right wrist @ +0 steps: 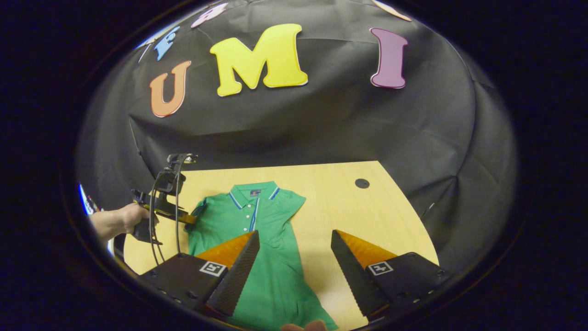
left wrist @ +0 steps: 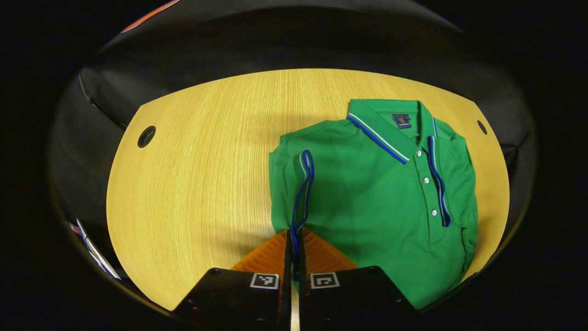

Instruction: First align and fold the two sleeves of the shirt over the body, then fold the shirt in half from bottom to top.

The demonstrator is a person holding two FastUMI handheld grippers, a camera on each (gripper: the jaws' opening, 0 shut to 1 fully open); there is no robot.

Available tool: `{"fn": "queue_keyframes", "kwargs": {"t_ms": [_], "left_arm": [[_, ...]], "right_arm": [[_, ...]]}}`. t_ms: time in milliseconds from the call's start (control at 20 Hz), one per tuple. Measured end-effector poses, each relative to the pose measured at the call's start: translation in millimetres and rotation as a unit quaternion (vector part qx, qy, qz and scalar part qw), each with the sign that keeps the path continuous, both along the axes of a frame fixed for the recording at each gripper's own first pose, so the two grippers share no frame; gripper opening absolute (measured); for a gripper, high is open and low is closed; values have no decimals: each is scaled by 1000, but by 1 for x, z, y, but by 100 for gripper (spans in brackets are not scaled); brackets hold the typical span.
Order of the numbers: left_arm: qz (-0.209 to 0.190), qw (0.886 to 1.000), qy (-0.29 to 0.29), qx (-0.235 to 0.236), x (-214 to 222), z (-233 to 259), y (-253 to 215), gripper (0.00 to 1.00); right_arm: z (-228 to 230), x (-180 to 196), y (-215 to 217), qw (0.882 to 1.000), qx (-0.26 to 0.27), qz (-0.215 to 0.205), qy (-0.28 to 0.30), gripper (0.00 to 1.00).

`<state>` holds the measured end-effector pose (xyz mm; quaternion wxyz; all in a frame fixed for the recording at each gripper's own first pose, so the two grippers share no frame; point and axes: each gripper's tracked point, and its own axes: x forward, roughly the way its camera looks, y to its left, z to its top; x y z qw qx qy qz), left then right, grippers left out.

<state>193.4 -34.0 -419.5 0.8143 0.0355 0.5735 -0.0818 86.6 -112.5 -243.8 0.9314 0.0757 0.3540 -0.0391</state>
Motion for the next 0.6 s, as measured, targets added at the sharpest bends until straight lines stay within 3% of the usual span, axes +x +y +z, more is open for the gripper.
{"fn": "queue_keyframes", "kwargs": {"t_ms": [100,250,600], "left_arm": [[3,1000,-6,-21,-1,11,-5,10],[5,999,-12,-35,-4,29,-16,9],[-16,993,-25,-114,0,74,-112,9]], "right_arm": [[0,0,2,1000,7,-1,1,92],[5,1,5,1000,9,3,-5,96],[34,-9,-5,999,0,-15,-44,95]]}}
